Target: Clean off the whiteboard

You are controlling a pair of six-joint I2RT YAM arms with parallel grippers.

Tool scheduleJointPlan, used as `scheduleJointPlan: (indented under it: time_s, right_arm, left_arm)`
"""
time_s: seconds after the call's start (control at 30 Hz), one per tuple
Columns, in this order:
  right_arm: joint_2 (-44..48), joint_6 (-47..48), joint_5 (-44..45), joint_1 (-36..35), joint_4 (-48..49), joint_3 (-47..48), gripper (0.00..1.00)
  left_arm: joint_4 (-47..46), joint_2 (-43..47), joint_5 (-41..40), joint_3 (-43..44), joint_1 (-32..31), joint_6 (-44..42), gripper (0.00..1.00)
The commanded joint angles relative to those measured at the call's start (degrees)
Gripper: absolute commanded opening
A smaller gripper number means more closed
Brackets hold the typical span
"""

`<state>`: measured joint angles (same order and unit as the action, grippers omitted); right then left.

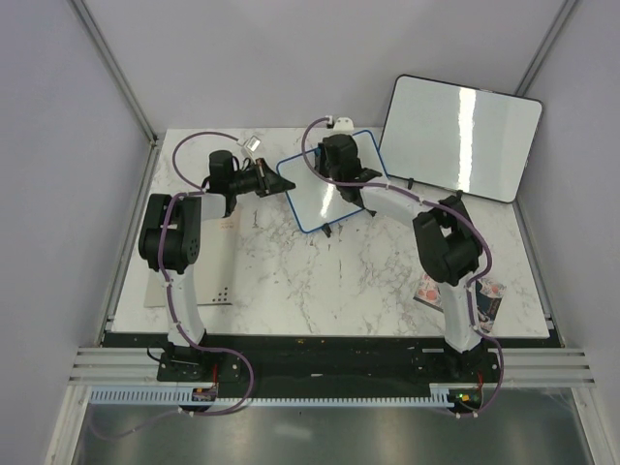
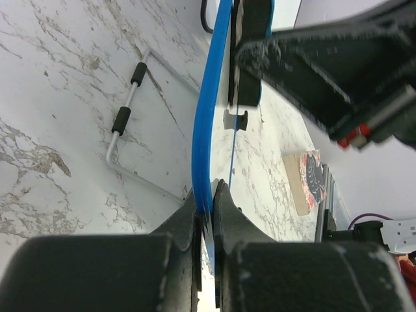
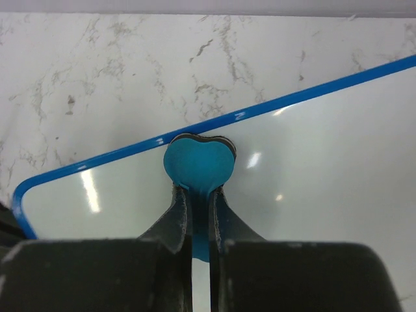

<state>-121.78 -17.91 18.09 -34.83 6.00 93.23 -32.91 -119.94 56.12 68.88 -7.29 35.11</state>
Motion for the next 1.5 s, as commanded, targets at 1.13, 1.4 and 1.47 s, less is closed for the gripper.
scheduleJointPlan:
  time_s: [1.13,1.4,1.47]
  right_arm:
    - [2.9,-2.4,-3.4,12.3,-14.1,-17.6,0.0]
    - [2.1,-3.1,-3.6,5.3,-13.0,-16.5,0.0]
    - [1.1,-3.3,-3.8,3.5,-12.2,-15.5,0.0]
  left_arm:
    - [5.7,0.2,7.8,-0.3,-7.3,-12.2,0.02]
    - [5.7,0.2,7.9,-0.3,-7.4,-12.2,0.02]
    - [5.7,0.3,7.9,-0.4,-7.5,-12.3,0.02]
